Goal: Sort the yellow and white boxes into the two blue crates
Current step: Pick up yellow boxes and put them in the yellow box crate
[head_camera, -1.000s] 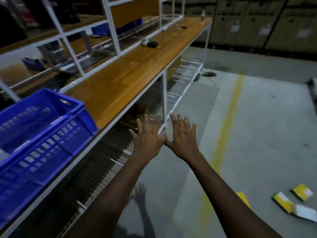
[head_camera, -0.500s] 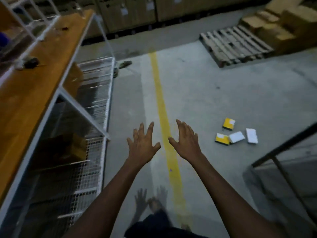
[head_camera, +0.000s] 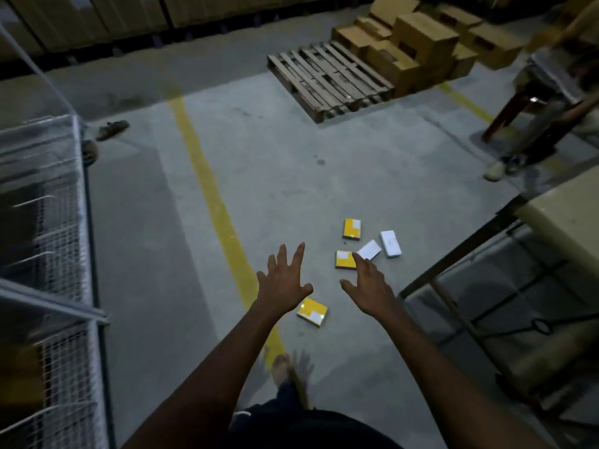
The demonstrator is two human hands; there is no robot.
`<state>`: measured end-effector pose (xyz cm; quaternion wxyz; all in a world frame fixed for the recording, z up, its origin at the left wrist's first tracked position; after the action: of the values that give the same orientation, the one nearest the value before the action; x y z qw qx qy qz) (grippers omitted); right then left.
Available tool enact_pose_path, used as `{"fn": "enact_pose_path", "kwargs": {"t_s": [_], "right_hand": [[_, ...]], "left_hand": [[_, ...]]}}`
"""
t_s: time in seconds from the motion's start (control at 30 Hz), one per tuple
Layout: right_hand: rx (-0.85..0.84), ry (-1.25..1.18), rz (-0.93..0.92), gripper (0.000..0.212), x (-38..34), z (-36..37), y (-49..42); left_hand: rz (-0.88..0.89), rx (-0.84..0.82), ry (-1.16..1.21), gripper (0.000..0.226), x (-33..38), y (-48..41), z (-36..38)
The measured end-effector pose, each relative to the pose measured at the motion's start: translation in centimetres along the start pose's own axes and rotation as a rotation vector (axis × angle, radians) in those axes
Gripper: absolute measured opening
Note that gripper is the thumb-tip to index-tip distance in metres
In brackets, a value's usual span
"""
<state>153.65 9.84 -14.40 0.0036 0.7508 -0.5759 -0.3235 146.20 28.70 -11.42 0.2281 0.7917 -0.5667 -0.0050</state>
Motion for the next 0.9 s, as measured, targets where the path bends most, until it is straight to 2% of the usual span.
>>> {"fn": "enact_pose_path", "kwargs": {"t_s": [0.17,0.5,0.7,0.9], "right_hand": [[-0.049,0.069,0.088,0.075,0.9,-0.9,-5.0],[-0.115,0.103,-0.012,0.074,0.7,-3.5,-14.9],[-0.233,0.194,-0.158,0.073,1.8,-4.6,-23.7],[-0.382,0.303,-0.332,0.074,4.1,-3.2,-31.9]], "left_hand": [[-0.011,-0.066,0.079,0.095,-1.4,-6.2,-0.2],[-0.202,-0.04,0.279,0.098,-2.4,-15.4,-1.1],[-0.464,0.023,0.438,0.101,-1.3,-18.8,1.6],[-0.854,0.117,0.704,0.105,1.0,-22.0,7.8]]}}
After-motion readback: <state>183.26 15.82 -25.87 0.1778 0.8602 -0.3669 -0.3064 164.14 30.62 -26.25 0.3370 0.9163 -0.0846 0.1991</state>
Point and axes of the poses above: each hand's wrist, its own y-axis away from the middle knuckle, its own z-axis out of the palm, x = y × z, the point moved 8 cm from there along -y, towards the middle knuckle, and after that the axes turned 1 degree about -x, right-handed, at the moved point
